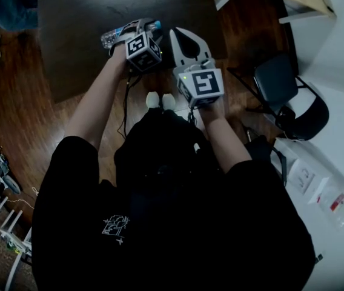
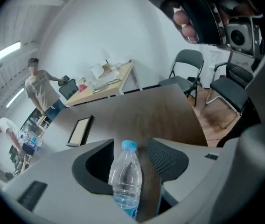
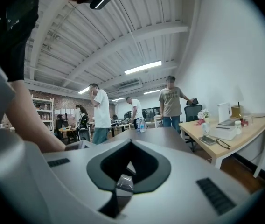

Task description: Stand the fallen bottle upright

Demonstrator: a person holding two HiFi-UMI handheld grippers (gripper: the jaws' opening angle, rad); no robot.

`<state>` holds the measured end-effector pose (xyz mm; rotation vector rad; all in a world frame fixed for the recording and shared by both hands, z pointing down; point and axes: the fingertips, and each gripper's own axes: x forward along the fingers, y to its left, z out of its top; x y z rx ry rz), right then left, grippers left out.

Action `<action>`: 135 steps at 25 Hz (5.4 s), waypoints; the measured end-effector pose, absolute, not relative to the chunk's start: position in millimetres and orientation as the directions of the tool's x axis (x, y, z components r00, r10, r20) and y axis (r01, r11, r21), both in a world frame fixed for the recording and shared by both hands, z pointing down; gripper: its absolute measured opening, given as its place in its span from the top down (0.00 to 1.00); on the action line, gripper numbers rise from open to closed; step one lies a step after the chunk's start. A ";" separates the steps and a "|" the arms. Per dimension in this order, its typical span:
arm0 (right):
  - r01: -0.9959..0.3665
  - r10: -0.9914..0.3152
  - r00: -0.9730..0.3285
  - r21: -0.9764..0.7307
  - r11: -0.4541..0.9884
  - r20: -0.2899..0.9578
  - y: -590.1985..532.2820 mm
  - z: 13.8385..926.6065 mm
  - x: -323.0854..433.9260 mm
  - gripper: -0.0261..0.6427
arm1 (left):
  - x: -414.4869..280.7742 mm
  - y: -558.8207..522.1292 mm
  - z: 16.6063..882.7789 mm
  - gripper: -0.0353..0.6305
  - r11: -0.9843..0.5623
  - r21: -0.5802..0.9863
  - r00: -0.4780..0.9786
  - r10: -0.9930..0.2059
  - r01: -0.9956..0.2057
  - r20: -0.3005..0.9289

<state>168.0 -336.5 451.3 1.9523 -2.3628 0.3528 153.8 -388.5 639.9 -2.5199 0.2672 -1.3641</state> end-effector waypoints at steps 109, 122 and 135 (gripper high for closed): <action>-0.940 -0.945 -0.319 -0.152 0.305 0.077 -271.9 399.6 91.5 0.92 | -19.2 -304.5 410.4 0.96 -0.493 -0.072 0.493 -0.870 -0.867 0.010; -0.933 -0.938 -0.342 -0.140 0.332 0.060 -239.1 399.1 88.0 0.92 | -43.0 -264.5 397.7 0.96 -0.441 -0.074 0.443 -0.897 -0.894 -0.008; -0.942 -0.945 -0.325 -0.101 0.319 0.042 -188.8 385.5 60.4 0.92 | -62.4 -206.9 383.6 0.96 -0.484 -0.050 0.486 -0.873 -0.874 -0.045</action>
